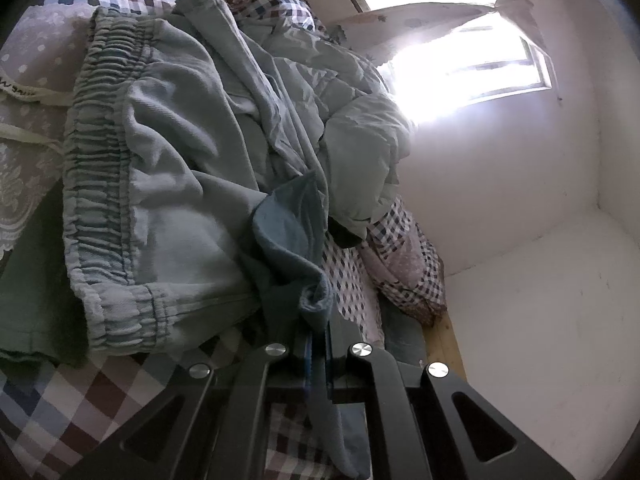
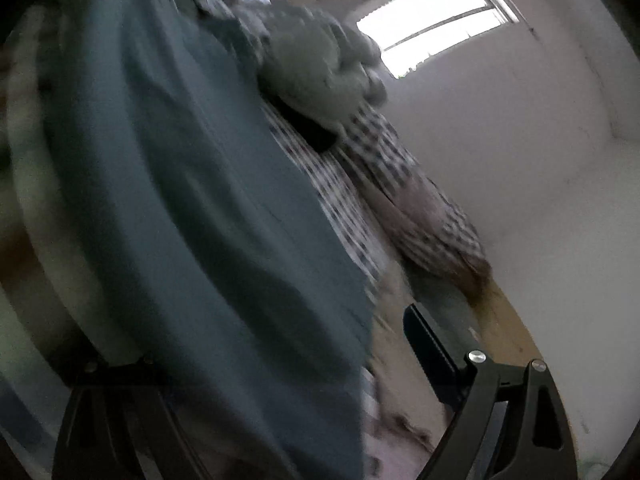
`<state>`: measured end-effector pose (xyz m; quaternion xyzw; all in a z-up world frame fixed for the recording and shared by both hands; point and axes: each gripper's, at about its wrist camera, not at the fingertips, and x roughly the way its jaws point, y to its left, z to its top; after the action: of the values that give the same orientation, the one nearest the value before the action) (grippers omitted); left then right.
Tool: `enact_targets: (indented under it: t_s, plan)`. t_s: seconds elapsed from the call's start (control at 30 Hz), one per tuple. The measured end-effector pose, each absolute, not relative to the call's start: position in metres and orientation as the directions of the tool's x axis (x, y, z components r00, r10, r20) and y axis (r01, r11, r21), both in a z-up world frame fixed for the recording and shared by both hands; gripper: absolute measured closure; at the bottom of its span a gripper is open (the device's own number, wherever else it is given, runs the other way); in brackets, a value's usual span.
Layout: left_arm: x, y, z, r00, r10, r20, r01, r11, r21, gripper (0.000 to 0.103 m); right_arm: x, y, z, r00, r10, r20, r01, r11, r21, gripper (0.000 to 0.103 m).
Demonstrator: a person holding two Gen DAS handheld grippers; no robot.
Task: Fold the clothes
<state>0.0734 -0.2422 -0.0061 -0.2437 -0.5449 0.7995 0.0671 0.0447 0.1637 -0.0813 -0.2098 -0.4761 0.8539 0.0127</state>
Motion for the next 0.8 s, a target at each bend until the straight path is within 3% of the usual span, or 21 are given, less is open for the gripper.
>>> enact_targets:
  t_s: [0.3, 0.4, 0.47, 0.53, 0.6, 0.8]
  plan:
    - [0.071, -0.243, -0.01, -0.868, 0.362, -0.339, 0.18, -0.407, -0.895, 0.1, 0.059, 0.207, -0.087, -0.937, 0.254, -0.239, 0.111, -0.434, -0.894, 0.012]
    - [0.071, -0.243, -0.012, -0.866, 0.358, -0.348, 0.19, -0.408, -0.893, 0.1, 0.064, 0.204, -0.089, -0.927, 0.249, -0.281, 0.153, -0.433, -0.889, 0.026]
    - [0.072, -0.243, -0.013, -0.865, 0.358, -0.351, 0.193, -0.408, -0.892, 0.1, 0.064, 0.205, -0.092, -0.918, 0.257, -0.302, 0.171, -0.429, -0.887, 0.044]
    - [0.072, -0.242, -0.014, -0.864, 0.357, -0.355, 0.195, -0.413, -0.89, 0.1, 0.063, 0.209, -0.097, -0.901, 0.281, -0.33, 0.191, -0.426, -0.884, 0.076]
    - [0.072, -0.241, -0.014, -0.863, 0.355, -0.36, 0.196, -0.421, -0.886, 0.1, 0.063, 0.212, -0.101, -0.886, 0.298, -0.354, 0.207, -0.429, -0.879, 0.091]
    - [0.082, -0.237, -0.01, -0.857, 0.336, -0.39, 0.205, -0.472, -0.857, 0.1, 0.077, 0.216, -0.085, -0.885, 0.256, -0.388, 0.244, -0.455, -0.857, 0.098]
